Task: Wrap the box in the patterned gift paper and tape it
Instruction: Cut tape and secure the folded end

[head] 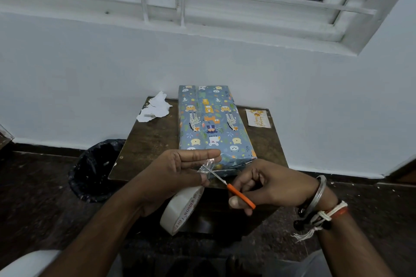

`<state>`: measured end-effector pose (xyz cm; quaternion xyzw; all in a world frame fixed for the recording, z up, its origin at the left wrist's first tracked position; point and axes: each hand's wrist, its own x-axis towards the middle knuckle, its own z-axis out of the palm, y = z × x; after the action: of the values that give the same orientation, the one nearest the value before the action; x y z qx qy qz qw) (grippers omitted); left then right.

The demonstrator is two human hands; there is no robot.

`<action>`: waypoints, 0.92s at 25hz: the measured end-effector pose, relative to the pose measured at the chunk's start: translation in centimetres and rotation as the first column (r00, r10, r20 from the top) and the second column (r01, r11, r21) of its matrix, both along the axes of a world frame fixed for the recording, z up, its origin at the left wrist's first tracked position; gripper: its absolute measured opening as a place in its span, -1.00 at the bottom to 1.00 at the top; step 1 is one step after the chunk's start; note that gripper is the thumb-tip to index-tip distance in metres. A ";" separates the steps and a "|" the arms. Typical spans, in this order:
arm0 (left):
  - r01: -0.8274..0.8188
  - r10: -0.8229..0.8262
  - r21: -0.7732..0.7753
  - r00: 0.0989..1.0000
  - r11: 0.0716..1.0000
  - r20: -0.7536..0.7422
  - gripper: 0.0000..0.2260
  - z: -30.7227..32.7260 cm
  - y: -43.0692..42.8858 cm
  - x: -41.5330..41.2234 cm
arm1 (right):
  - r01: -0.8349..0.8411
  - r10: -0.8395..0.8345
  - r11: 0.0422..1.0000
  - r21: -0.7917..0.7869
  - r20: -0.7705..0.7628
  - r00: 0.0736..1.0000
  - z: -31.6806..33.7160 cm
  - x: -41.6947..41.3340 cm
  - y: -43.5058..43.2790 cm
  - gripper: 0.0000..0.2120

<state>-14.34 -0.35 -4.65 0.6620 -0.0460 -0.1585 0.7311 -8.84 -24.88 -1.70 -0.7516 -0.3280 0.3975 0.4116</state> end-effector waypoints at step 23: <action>-0.089 0.086 0.030 0.991 0.996 0.106 -0.26 0.3 3.3 0.0 | 0.665 -0.064 0.713 -0.221 0.924 0.376 -0.9 3.7 4.2 -0.85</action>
<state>-14.32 2.93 -4.34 0.6832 -0.0524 -0.0923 0.7224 -5.15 -20.65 -2.59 -0.9829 -0.1676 -0.0725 0.0234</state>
